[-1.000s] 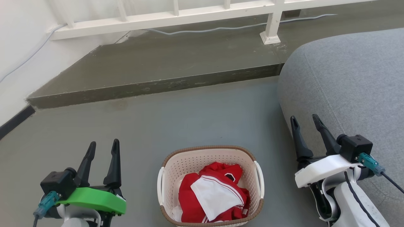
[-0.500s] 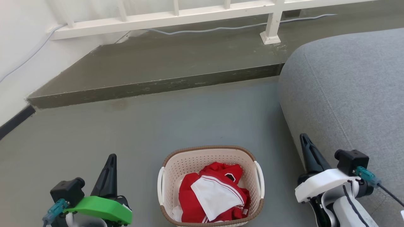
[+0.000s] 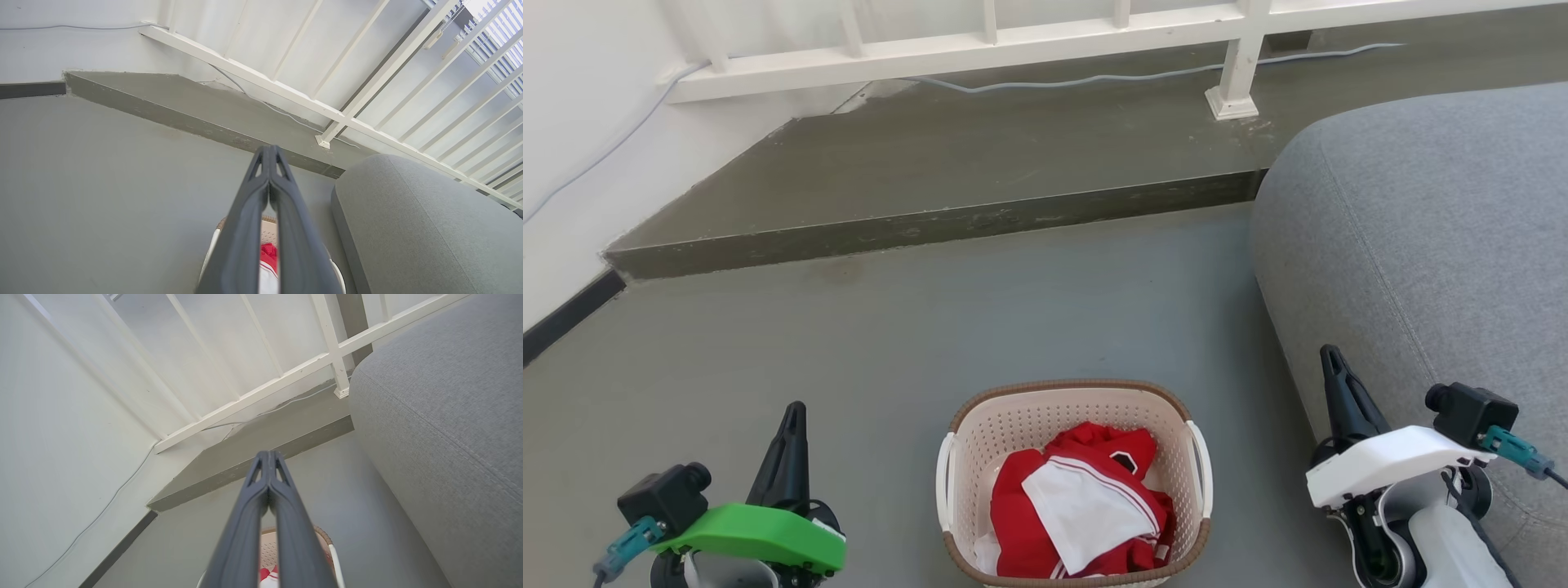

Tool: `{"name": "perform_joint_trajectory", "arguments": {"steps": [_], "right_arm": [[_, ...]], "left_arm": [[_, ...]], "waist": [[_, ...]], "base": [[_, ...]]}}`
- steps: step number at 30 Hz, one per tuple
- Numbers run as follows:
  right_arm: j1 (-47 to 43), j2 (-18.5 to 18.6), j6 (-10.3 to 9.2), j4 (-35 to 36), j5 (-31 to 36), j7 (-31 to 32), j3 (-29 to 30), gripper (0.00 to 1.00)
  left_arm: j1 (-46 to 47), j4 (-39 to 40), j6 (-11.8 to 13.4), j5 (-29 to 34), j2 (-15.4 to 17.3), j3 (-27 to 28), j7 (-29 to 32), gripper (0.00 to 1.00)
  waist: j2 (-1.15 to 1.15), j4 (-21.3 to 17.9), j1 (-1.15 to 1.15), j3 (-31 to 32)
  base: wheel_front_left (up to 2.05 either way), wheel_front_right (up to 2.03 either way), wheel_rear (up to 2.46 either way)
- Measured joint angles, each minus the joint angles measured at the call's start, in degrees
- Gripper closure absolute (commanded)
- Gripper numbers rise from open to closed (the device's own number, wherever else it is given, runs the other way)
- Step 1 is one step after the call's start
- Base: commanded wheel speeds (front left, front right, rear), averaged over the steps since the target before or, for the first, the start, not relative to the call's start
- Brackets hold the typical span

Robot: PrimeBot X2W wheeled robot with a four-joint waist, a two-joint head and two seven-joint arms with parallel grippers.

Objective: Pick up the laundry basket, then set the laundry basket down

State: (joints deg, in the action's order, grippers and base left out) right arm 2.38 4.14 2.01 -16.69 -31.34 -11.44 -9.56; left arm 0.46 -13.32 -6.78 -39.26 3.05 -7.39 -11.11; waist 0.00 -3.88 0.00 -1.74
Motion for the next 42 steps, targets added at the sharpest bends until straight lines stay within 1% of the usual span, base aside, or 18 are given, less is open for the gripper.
{"name": "perform_joint_trajectory", "arguments": {"steps": [3,5,12,16,22,24,32,34,42], "right_arm": [[0.0,-0.1,0.05,0.0,-1.8,0.7,0.5,1.00],[0.0,-0.1,0.44,0.1,-3.5,1.1,1.1,1.00],[0.0,-0.3,0.53,0.1,-8.5,2.8,2.4,1.00],[0.0,-0.4,1.00,0.1,-11.5,3.5,3.3,1.00],[0.0,-0.4,1.04,0.2,-15.9,4.8,4.4,1.00],[0.0,-0.4,1.52,0.2,-17.5,5.3,4.9,1.00],[0.1,-0.5,1.63,0.2,-23.3,6.7,6.4,1.00],[0.1,-0.5,2.02,0.2,-24.9,7.3,6.8,1.00],[0.1,-0.6,2.22,0.2,-30.7,8.8,8.3,1.00]], "left_arm": [[0.0,0.0,0.0,-2.1,0.0,0.3,0.5,1.00],[0.0,-0.1,0.0,-3.2,0.0,0.5,1.0,1.00],[0.0,-0.3,0.0,-7.7,-0.1,1.6,2.5,1.00],[0.0,-0.5,0.0,-10.3,-0.1,2.0,3.4,1.00],[0.1,-0.6,0.0,-14.2,-0.1,2.8,4.6,1.00],[0.1,-0.7,0.0,-15.4,-0.1,3.1,4.8,1.00],[0.2,-0.9,0.0,-20.8,-0.1,3.9,6.6,1.00],[0.2,-1.0,0.0,-22.0,-0.1,4.2,7.0,1.00],[0.5,-1.1,0.0,-27.3,-0.1,5.3,8.2,1.00]], "waist": [[0.00,0.1,0.00,0.1],[0.00,0.2,0.00,0.1],[0.00,0.6,0.00,0.2],[0.00,0.8,0.00,0.3],[0.00,1.0,0.00,0.4],[0.00,1.1,0.00,0.5],[0.00,1.5,0.00,0.6],[0.00,1.6,0.00,0.7],[0.00,2.0,0.00,0.8]], "base": [[0.00,0.00,0.00],[0.00,0.00,0.00],[0.00,0.00,0.00],[0.00,0.00,0.00],[0.00,0.00,0.00],[0.00,0.00,0.00],[0.00,0.00,0.00],[0.00,0.00,0.00],[0.00,0.00,0.00]]}}
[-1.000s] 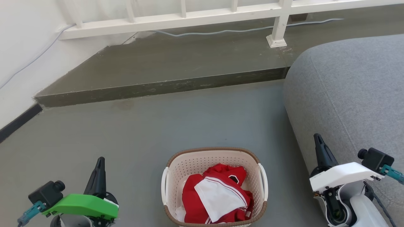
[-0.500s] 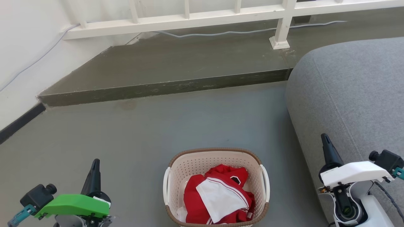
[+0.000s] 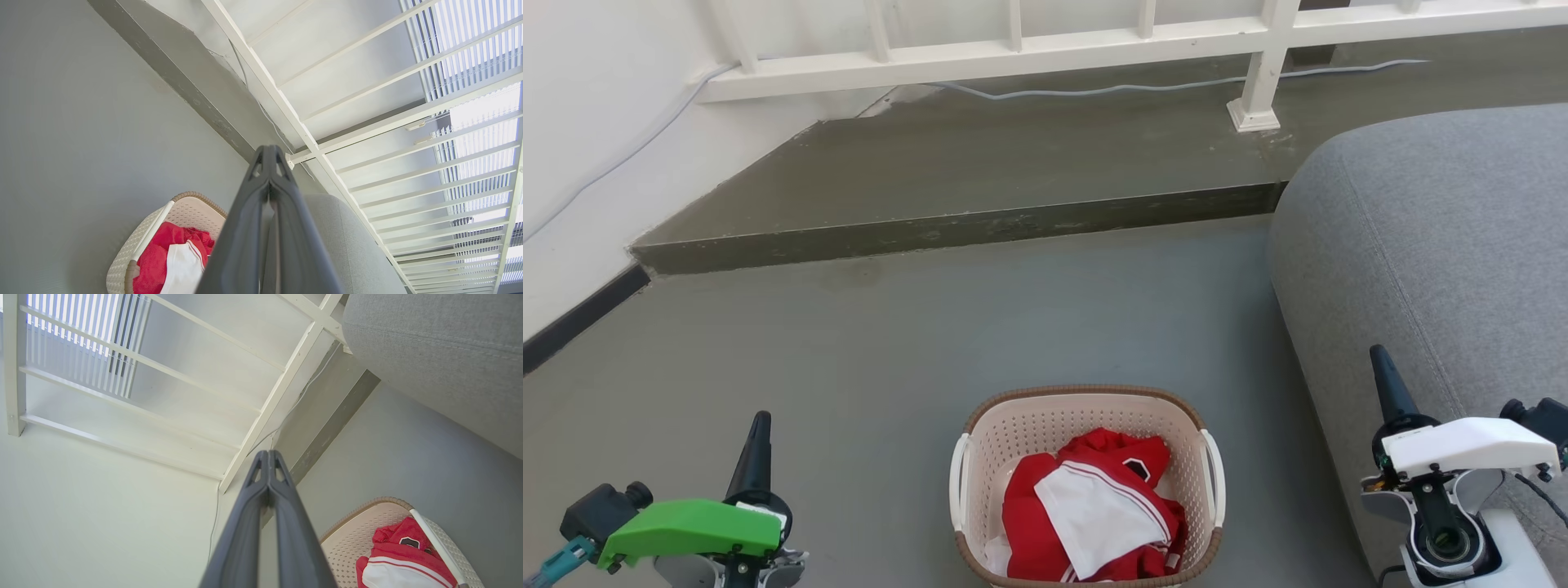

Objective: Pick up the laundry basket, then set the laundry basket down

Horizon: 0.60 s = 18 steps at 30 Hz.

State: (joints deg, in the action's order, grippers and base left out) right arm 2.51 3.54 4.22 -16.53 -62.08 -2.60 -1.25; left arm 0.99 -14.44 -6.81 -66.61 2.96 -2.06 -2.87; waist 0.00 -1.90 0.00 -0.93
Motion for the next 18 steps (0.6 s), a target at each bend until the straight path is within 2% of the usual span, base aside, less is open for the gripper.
{"name": "perform_joint_trajectory", "arguments": {"steps": [18], "right_arm": [[0.5,-0.2,1.26,0.0,-12.6,3.4,3.3,1.00]], "left_arm": [[0.6,-0.5,-0.1,-10.9,0.0,2.0,3.4,1.00]], "waist": [[0.00,0.8,0.00,0.3]], "base": [[0.00,0.00,0.00]]}}
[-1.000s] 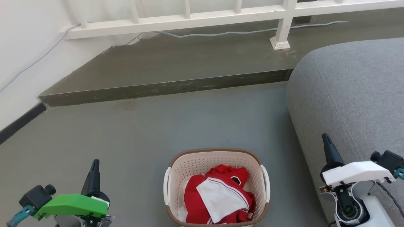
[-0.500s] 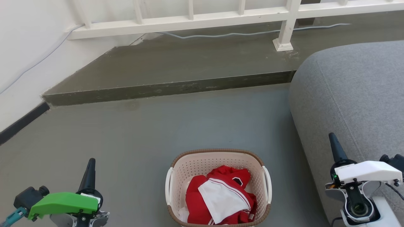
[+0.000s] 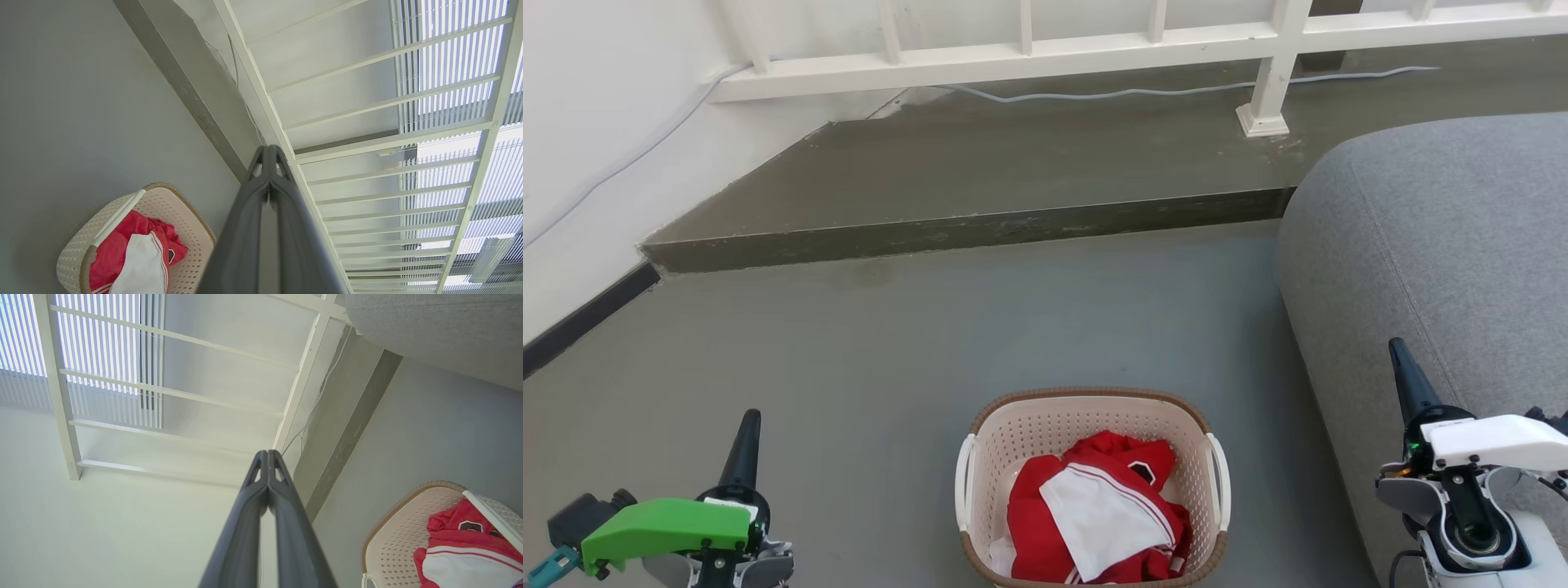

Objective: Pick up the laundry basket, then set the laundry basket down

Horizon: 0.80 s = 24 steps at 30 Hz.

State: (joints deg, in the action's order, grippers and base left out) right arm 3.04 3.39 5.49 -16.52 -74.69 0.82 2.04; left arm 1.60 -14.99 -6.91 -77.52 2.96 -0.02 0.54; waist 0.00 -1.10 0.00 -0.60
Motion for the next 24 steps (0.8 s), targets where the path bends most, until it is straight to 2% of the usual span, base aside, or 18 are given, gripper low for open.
{"name": "perform_joint_trajectory", "arguments": {"steps": [24], "right_arm": [[0.2,-0.6,1.07,0.1,-17.6,4.4,4.7,1.00]], "left_arm": [[1.7,-0.8,-0.1,-15.1,0.0,3.1,4.5,1.00]], "waist": [[0.00,1.1,0.00,0.4]], "base": [[0.00,0.00,0.00]]}}
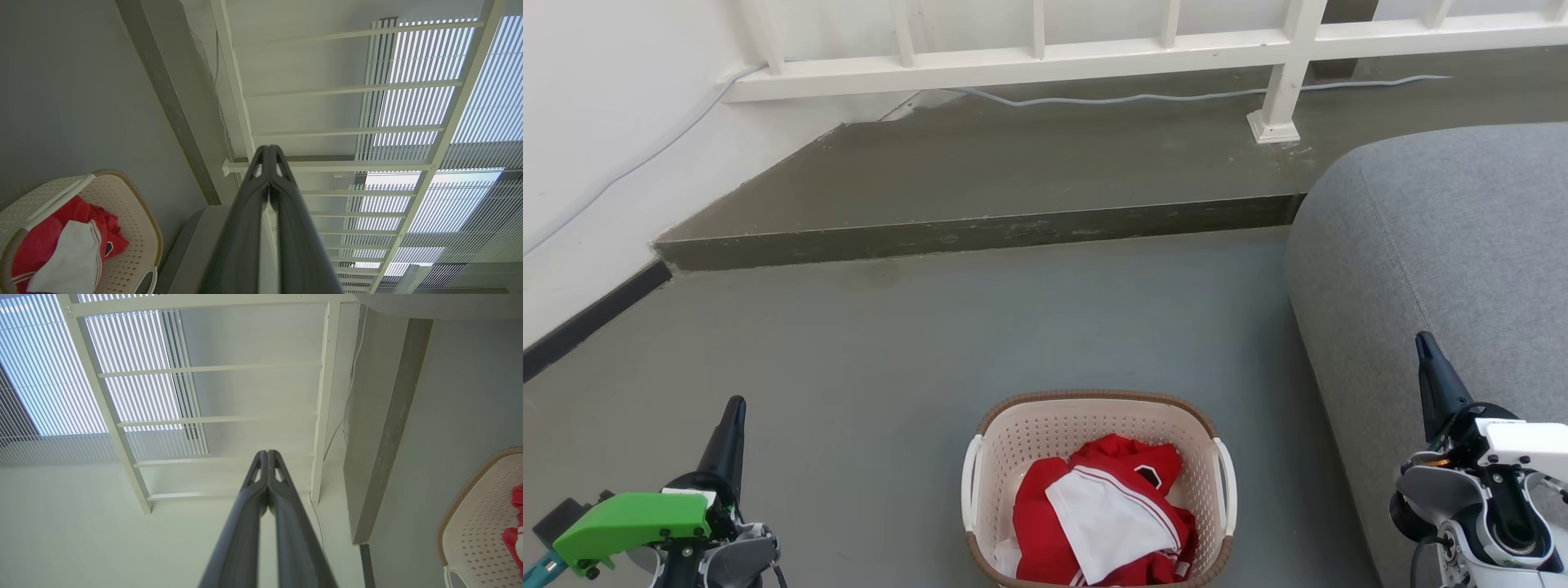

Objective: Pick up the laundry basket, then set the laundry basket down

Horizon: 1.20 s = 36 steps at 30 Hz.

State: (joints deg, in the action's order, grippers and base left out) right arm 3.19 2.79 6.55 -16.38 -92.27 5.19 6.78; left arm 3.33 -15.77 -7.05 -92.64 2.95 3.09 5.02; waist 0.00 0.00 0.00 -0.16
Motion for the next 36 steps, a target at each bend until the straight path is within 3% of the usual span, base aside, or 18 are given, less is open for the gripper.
{"name": "perform_joint_trajectory", "arguments": {"steps": [36], "right_arm": [[0.1,0.0,0.01,0.2,0.0,0.4,0.1,1.00]], "left_arm": [[0.0,0.0,0.0,0.0,0.0,0.1,0.0,1.00]], "waist": [[0.00,0.0,0.00,0.0]], "base": [[0.00,0.00,0.00]]}}
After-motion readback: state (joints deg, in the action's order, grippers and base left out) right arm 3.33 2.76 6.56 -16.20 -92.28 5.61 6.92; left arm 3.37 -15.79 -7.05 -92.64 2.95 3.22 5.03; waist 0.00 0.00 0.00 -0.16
